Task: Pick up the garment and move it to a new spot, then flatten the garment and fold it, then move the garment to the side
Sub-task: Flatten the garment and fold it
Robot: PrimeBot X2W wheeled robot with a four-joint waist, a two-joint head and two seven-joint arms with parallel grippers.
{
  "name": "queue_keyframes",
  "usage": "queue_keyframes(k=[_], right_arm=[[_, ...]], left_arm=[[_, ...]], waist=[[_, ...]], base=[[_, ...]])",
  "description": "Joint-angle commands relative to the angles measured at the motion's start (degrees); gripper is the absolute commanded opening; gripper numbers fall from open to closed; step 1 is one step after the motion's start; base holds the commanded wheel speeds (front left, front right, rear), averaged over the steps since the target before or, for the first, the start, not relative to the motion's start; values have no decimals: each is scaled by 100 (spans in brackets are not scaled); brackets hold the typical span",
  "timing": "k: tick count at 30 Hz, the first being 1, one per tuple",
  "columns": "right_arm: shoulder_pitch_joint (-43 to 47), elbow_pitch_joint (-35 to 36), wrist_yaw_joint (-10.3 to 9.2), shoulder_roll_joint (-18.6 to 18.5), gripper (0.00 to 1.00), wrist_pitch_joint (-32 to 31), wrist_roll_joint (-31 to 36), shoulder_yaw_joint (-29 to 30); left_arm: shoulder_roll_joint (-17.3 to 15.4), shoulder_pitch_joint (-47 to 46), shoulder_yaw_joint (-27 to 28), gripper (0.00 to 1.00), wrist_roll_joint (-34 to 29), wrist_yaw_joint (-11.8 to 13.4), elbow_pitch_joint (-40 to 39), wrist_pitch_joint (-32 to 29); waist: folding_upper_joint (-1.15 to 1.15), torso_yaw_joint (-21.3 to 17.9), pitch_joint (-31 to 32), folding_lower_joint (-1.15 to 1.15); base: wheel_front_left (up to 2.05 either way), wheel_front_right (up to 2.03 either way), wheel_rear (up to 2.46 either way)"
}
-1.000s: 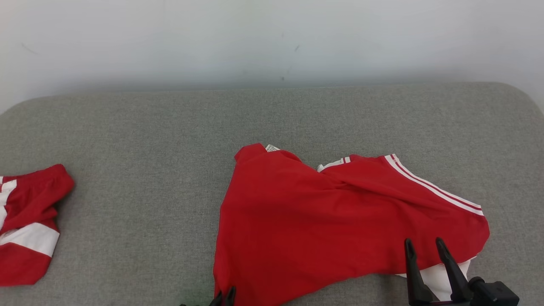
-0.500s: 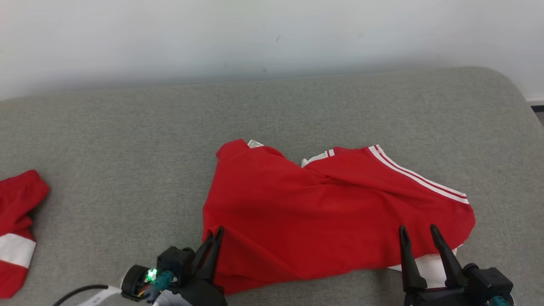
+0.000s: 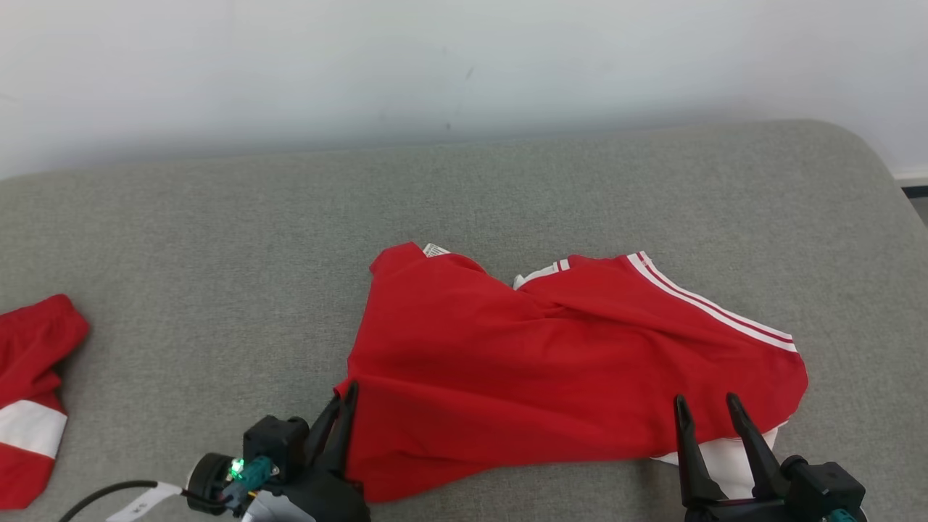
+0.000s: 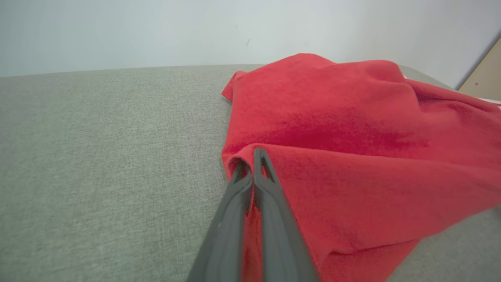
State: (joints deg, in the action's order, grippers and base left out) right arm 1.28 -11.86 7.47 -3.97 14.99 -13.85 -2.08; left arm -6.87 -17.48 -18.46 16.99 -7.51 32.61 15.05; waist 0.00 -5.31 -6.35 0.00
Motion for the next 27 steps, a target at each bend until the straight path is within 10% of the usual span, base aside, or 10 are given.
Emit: queue_keyframes(k=[1, 2, 27], right_arm=[[12, 2, 8, 9, 100, 18, 9, -12], [8, -2, 8, 6, 100, 18, 8, -20], [776, -682, 8, -274, 100, 18, 312, 869]], left_arm=[[38, 120, -30, 43, 22, 5, 39, 18], [42, 142, -44, 100, 40, 5, 56, 18], [196, 1487, 343, 100, 79, 5, -765, 18]], waist=[[0, 79, 81, 0], [0, 94, 95, 0], [0, 177, 240, 0]], base=[[0, 0, 0], [0, 0, 0], [0, 0, 0]])
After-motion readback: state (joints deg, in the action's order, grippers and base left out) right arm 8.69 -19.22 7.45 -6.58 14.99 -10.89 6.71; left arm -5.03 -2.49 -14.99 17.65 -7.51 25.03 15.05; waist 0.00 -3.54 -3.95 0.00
